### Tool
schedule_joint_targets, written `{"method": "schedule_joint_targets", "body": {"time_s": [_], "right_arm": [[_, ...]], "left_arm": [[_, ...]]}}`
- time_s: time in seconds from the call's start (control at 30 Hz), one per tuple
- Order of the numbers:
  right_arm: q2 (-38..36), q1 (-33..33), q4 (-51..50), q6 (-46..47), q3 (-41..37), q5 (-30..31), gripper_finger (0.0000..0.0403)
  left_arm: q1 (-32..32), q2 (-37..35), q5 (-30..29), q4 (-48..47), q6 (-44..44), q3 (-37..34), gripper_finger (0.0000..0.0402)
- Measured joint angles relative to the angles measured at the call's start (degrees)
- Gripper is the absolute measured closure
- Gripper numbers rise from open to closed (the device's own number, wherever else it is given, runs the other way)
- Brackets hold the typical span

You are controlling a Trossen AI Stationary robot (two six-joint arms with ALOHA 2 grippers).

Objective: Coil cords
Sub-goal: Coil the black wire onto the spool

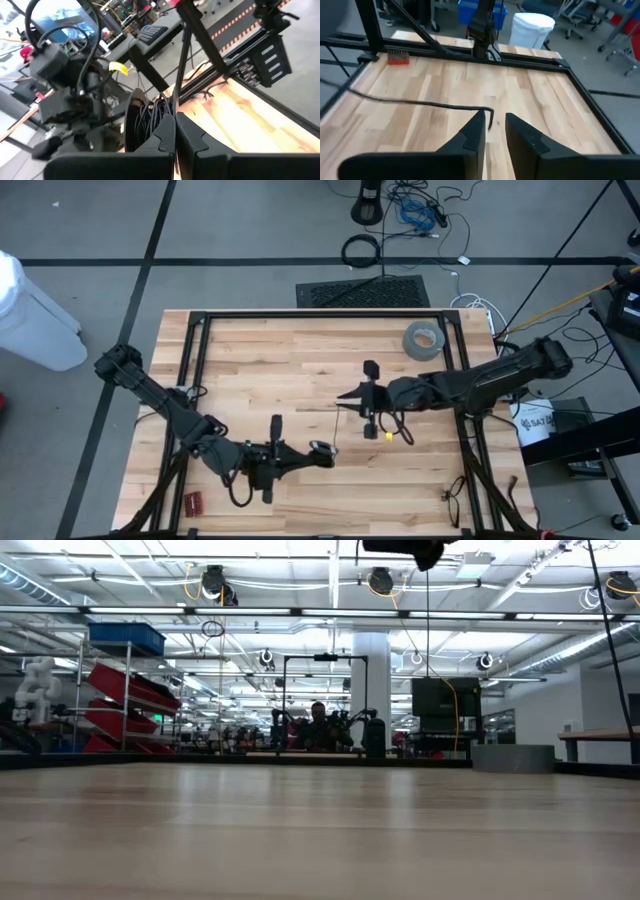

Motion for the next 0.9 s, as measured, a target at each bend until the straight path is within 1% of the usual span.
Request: {"method": "schedule_joint_targets", "body": {"time_s": [0.1,0.2,0.4,0.63,0.77,0.9], "right_arm": [[-2.3,0.3,-3.4,1.6,0.0,-0.2,0.0336],[-4.1,1.3,-5.8,2.0,0.0,-0.1,0.0335],[-6.7,4.7,-6.6,2.4,0.0,3.1,0.0334],[-4.7,8.2,-3.9,0.2,0.0,3.1,0.0334],[-3.6,9.0,-2.1,-0.7,-0.1,4.4,0.0334],[-2.7,9.1,1.1,-1.2,-0.1,6.0,0.0334]], "left_arm": [[1.0,0.0,-0.4,0.0,-0.2,0.0,0.0401],[2.3,0.0,-0.9,-1.3,-2.7,0.0,0.0401],[4.4,0.0,-2.5,-6.5,-7.3,0.0,0.0401],[5.8,0.0,-3.4,-6.4,-9.9,0.0,0.0402],[6.6,0.0,-3.5,-6.4,-11.9,0.0,0.0402],[6.6,0.0,-3.6,-6.4,-11.9,0.0,0.0402]]}}
